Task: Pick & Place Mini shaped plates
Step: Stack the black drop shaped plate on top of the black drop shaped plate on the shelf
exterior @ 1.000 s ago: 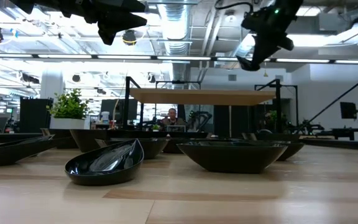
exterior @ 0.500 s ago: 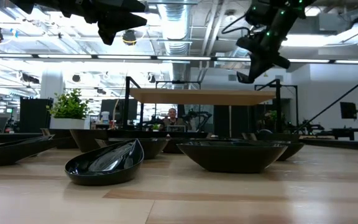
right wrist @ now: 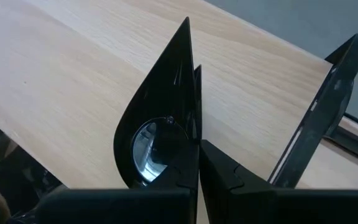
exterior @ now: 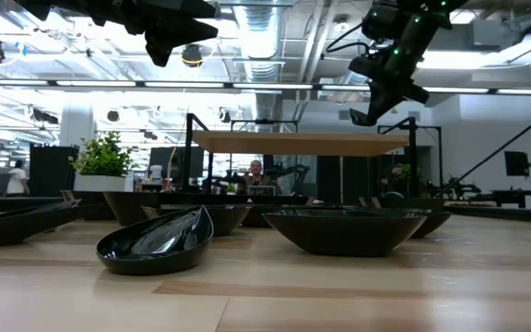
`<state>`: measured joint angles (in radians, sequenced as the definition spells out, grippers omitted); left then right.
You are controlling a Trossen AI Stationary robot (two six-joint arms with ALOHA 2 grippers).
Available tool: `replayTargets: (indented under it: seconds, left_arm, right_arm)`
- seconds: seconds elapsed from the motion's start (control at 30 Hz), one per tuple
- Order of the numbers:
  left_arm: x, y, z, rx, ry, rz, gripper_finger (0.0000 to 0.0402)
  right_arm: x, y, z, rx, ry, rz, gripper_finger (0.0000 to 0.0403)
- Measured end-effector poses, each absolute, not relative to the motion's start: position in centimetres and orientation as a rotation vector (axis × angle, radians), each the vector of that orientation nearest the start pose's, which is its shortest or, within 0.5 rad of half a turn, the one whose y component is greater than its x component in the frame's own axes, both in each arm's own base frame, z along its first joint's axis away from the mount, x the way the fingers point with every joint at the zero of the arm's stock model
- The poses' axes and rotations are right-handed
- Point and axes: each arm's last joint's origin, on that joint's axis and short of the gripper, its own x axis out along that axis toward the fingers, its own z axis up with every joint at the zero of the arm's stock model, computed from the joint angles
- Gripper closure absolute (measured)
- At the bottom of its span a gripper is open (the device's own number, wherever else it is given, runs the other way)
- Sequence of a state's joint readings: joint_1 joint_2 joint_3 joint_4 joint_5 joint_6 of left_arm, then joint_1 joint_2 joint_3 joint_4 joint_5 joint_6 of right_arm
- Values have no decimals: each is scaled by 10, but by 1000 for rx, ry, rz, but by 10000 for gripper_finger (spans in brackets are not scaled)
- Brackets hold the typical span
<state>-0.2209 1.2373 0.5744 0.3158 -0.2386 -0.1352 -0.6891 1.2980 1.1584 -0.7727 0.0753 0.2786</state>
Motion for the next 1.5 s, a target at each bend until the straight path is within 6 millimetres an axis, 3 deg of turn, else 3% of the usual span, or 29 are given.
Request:
replayTargets:
  seconds: [1.2,1.5]
  left_arm:
    - [249,-49,217,-55,336,40,243]
    - [249,-49,217,-55,336,40,243]
  right_arm:
    - [198,-166,299,518,799,-880,401]
    - [198,-166,299,519,800,-879,383]
